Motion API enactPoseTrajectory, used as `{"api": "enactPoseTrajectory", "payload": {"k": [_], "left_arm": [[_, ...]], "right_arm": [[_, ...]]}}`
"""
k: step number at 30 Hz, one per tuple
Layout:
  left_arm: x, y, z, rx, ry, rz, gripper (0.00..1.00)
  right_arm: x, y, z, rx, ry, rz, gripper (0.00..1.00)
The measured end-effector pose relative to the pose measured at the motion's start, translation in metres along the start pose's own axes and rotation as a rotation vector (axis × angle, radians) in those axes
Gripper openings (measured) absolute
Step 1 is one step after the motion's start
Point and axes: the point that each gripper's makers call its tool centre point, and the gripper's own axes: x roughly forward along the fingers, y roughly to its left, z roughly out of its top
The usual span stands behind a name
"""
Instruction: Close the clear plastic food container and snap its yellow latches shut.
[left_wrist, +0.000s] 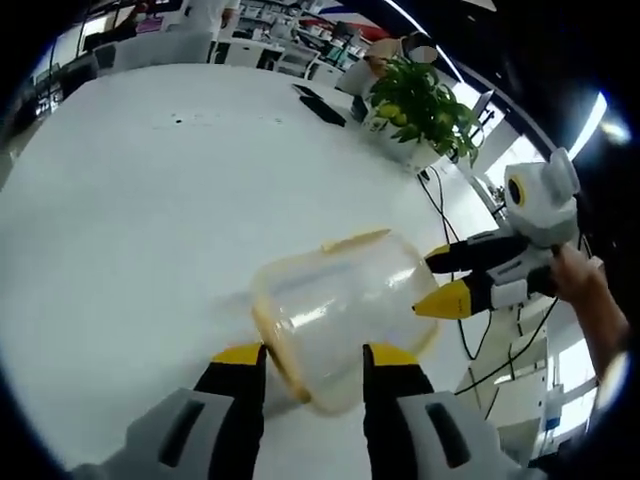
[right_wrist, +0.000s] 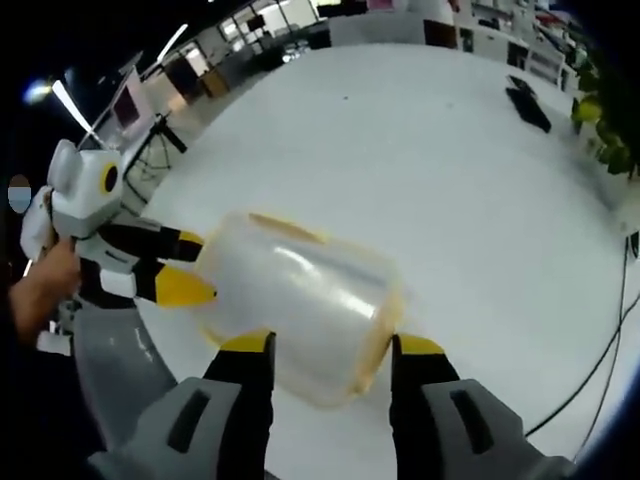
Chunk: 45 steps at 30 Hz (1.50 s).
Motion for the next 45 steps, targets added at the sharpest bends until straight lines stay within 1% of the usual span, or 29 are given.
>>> {"api": "enactPoseTrajectory", "payload": {"k": [6,13,20,27,32,37,45], "left_arm": [[-0.01,0.012,-0.006,-0.019,-0.006,0.008,0.33],[-0.018,0.021,-0.011,-0.035,-0.01,0.009,0.34],[-0.024,0.03,-0.013,-0.034,0.008,0.006,0.34],[-0.035,0.042,-0.019,-0.044,0.013,0.012,0.34],[-0.043,0.051,-0.023,-0.053,0.016,0.016,0.34],[-0.051,0.061,-0.026,-0.058,0.026,0.017,0.34],[-0.061,0.069,-0.03,-0.058,0.038,0.015,0.34]], "right_arm": [[0.005,0.014,0.0,0.014,-0.018,0.001,0.43],[0.011,0.024,0.002,0.033,-0.036,0.0,0.44],[0.017,0.035,0.004,0.048,-0.041,-0.006,0.44],[0.024,0.049,0.007,0.052,-0.042,-0.004,0.44],[0.029,0.059,0.011,0.07,-0.046,-0.011,0.44],[0.032,0.074,0.012,0.074,-0.042,-0.009,0.44],[0.037,0.088,0.014,0.06,-0.035,-0.002,0.44]]}}
